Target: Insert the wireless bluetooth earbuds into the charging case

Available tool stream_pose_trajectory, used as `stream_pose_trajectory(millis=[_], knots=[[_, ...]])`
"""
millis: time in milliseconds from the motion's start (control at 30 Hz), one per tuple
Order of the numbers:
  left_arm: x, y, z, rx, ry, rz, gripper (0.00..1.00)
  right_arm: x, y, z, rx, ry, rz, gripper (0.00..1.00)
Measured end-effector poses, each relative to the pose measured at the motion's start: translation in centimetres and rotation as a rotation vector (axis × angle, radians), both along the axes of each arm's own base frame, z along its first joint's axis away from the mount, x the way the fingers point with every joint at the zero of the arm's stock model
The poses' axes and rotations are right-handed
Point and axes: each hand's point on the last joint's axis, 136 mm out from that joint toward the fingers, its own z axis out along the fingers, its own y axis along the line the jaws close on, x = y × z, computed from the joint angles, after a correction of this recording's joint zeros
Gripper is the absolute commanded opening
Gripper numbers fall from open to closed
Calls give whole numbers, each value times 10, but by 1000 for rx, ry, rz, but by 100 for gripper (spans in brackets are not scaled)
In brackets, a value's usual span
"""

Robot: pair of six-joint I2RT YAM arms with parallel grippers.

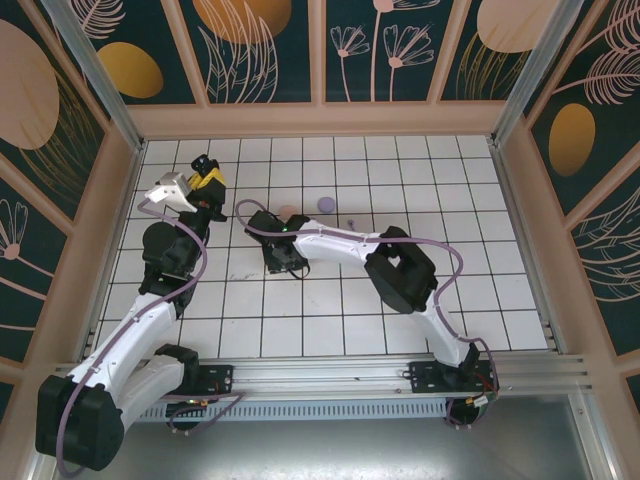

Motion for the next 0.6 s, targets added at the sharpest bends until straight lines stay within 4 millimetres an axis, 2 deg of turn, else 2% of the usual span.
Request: stream_pose_trajectory(millis=[300,600], knots=[[-2,0,-3,0,1,0,0,3,1,-10,-21,1,-3,33],[-3,1,-1,-3,-10,0,0,6,2,-11,-38,-6,-6,32]])
